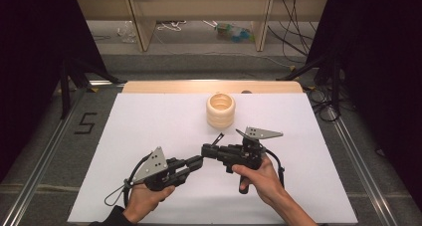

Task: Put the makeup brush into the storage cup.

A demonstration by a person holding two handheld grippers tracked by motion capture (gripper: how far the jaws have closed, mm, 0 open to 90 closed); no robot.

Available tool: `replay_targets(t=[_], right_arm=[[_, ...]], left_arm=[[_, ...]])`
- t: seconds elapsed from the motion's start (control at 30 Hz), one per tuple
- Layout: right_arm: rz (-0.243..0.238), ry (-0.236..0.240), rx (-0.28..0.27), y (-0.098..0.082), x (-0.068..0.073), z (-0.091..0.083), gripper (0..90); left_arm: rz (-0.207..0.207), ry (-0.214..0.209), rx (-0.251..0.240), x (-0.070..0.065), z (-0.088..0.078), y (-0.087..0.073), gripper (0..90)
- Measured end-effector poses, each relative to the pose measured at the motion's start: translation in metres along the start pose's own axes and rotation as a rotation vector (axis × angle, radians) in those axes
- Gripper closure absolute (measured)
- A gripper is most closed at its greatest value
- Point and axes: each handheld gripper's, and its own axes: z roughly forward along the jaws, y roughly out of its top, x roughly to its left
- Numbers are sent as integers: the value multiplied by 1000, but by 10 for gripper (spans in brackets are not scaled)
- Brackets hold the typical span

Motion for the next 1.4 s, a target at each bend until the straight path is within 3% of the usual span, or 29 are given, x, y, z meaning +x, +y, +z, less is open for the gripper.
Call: replay_targets(t=[0.2,0.33,0.43,1.03,1.4], right_arm=[[-22,13,-3,2,3,0,839],[-40,11,-9,4,6,-1,839],[-63,6,-8,7,8,-2,839],[-96,-15,2,9,7,-6,838],[-131,-52,7,12,4,-12,838]], left_arm=[[-10,-6,2,1,0,0,793],[-22,1,6,3,0,-2,703],[-9,-7,7,3,0,-1,667],[-28,31,58,3,0,-1,396],[-13,40,86,5,-2,-5,337]])
